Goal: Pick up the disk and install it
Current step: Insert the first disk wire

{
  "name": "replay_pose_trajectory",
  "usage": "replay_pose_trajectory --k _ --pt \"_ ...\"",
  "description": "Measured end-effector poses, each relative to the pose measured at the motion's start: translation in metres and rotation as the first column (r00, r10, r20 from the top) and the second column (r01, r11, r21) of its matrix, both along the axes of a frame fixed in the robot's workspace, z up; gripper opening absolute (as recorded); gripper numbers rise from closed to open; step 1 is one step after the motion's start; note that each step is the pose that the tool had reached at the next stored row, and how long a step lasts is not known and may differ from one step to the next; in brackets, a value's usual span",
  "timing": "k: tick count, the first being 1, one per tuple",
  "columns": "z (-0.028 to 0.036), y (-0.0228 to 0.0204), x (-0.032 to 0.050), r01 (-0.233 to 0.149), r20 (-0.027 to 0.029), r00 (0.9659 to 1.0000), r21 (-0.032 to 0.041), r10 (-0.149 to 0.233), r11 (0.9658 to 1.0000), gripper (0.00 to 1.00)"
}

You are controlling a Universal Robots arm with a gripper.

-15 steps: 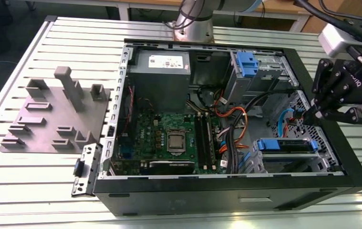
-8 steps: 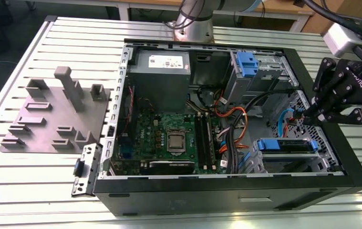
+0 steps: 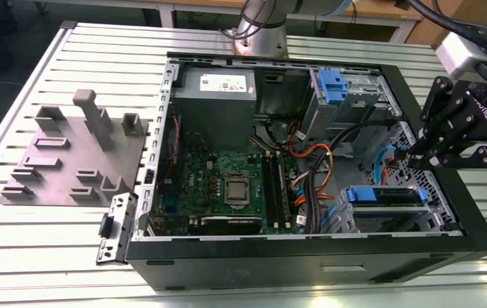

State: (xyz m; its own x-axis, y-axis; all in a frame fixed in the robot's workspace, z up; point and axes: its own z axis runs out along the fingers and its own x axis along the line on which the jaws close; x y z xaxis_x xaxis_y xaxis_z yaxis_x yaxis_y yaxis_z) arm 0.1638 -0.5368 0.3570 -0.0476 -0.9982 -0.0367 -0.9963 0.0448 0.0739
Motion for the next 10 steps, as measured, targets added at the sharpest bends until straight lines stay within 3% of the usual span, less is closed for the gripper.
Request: replay_pose_trajectory --k 2,10 --pt "-0.0002 0.0007 0.0002 0.000 -0.0004 1.0000 -0.0039 0.000 1.0000 0.37" --pt "-0.0028 0.0079 0.0005 0.000 -0.0028 1.0000 -0.0059 0.000 1.0000 0.37"
